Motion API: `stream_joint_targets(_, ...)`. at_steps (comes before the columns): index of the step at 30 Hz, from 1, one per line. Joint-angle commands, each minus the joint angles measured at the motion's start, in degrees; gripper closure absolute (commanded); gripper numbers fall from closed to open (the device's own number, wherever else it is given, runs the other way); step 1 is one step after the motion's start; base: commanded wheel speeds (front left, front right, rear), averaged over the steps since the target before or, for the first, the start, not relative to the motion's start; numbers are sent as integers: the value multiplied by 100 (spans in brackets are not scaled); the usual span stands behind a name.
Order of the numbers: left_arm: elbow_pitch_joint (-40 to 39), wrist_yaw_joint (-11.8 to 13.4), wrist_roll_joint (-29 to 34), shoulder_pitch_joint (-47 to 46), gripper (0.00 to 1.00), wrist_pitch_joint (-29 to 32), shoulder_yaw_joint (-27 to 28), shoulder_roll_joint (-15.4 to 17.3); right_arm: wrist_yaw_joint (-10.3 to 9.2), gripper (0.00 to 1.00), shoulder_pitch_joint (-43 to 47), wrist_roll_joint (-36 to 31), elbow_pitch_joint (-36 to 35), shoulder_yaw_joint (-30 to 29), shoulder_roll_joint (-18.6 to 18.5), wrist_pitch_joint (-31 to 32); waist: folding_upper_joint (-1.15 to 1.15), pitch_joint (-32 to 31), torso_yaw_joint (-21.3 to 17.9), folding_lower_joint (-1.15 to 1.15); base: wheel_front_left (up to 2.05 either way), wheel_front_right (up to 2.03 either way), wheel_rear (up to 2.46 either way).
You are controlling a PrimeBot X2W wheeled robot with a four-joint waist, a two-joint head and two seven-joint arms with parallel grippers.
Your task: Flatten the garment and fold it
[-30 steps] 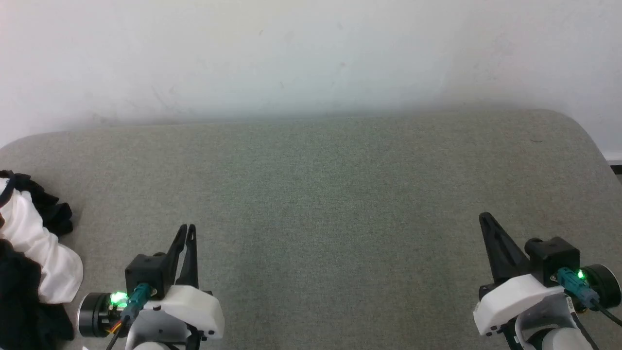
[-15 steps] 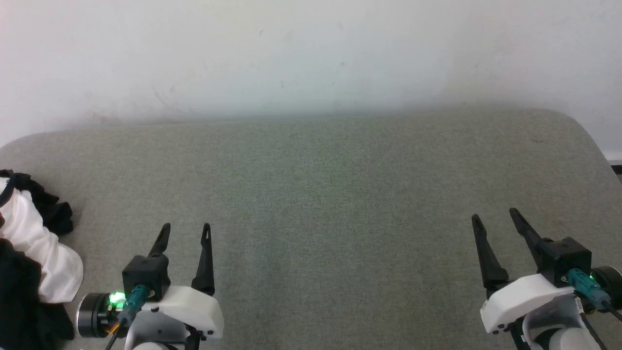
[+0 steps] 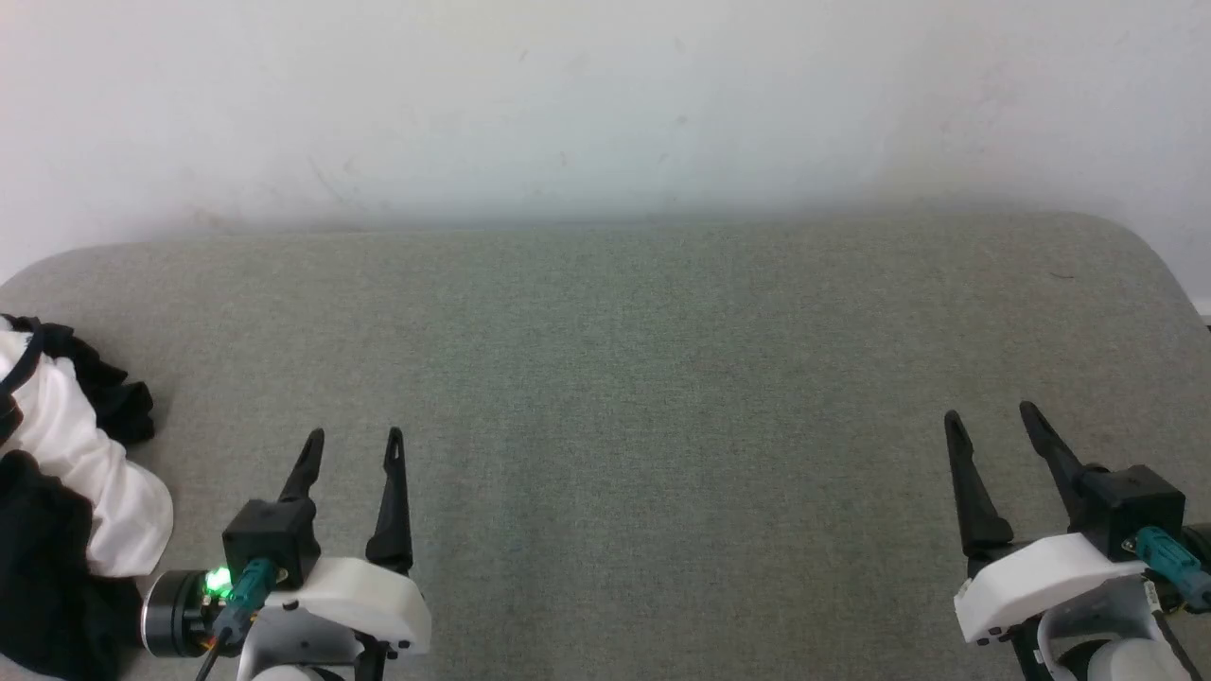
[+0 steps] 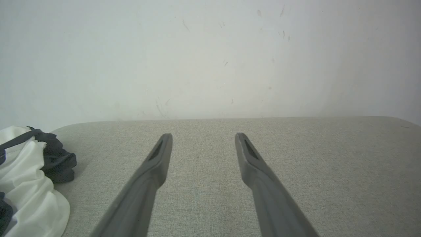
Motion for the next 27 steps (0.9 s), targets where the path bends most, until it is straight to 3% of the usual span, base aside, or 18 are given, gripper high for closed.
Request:
stream_joint_targets(1,-39,-34,-45,69,0,-69,37,-3,-1,0,28,52,11,-56,5,-63,0,11,41,0,0,0,0)
stream_joint_targets(27,-17,54,-355,156,0,-369,116,-6,-2,0,22,152,208,-146,10,-362,0,37,786,0,0,0,0)
